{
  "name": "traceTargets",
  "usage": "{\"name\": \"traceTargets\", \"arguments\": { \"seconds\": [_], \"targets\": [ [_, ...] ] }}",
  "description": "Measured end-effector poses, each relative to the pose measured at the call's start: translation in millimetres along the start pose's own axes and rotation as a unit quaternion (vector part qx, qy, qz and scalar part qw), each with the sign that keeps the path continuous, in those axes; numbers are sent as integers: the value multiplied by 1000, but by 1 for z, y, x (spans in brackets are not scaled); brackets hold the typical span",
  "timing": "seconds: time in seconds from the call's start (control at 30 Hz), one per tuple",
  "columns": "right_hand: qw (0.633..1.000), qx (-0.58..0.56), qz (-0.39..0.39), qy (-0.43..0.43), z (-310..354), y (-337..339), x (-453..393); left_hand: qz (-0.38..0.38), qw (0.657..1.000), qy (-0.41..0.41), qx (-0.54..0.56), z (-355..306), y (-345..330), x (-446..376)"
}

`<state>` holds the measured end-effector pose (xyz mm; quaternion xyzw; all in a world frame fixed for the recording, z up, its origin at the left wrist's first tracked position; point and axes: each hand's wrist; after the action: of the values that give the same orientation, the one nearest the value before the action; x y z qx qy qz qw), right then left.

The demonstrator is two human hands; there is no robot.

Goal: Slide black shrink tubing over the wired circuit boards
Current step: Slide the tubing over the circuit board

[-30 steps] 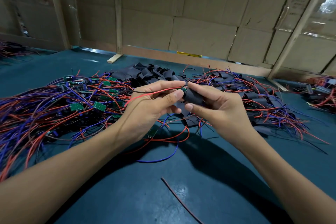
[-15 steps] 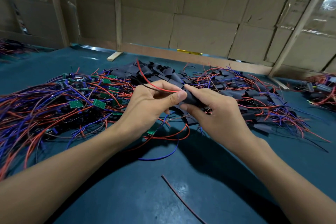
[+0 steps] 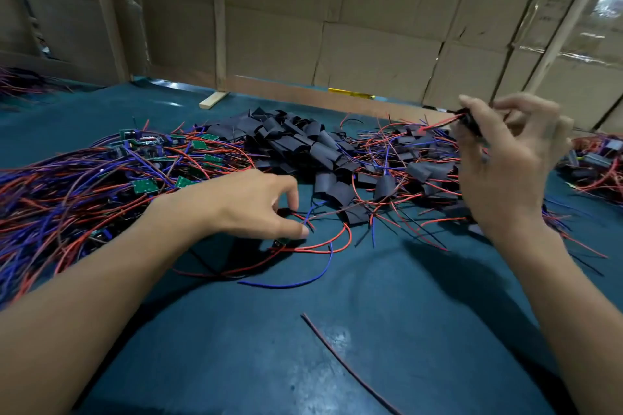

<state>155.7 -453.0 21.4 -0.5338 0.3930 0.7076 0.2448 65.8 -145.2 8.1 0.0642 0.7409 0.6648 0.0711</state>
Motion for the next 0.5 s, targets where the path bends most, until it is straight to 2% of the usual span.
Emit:
{"name": "traceTargets", "arguments": {
  "seconds": [0.07, 0.13, 0.17, 0.2, 0.23, 0.3, 0.33, 0.37, 0.4, 0.43, 0.5],
  "targets": [
    [989, 60, 110, -76, -14, -1, 3, 24, 1000, 1, -5, -1, 1, 1],
    [929, 135, 291, -184, -19, -4, 7, 40, 999, -15, 20, -4, 2, 1],
    [891, 155, 357, -235, -17, -5, 9, 54, 997, -30, 39, -4, 3, 1],
    [873, 155, 379, -263, -11, -5, 11, 70, 995, -44, 58, -5, 3, 1],
    [887, 137, 361, -253, -3, -6, 13, 83, 992, -55, 76, -5, 4, 2],
    [956, 41, 255, -137, 13, -9, 15, 88, 988, -68, 104, -5, 6, 3],
    [971, -43, 224, -76, 25, -10, 16, 77, 988, -71, 111, -4, 6, 3],
    [960, -132, 246, -27, 35, -11, 18, 55, 990, -74, 109, -4, 6, 3],
    [933, -191, 305, 13, 44, -13, 19, 18, 992, -78, 94, -4, 5, 3],
    [901, -206, 381, 42, 53, -15, 21, -30, 993, -87, 71, -6, 3, 2],
    [845, -161, 503, 83, 60, -20, 27, -151, 980, -125, 39, -10, 2, 1]
  ]
}}
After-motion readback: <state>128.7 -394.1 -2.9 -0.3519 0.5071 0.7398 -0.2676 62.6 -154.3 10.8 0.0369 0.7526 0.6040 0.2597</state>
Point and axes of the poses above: each hand's wrist, its own x-axis away from the middle knuckle, its own y-axis out of the back of the hand, z = x × y, and after that the axes turned 7 degrees about -x, right-handed
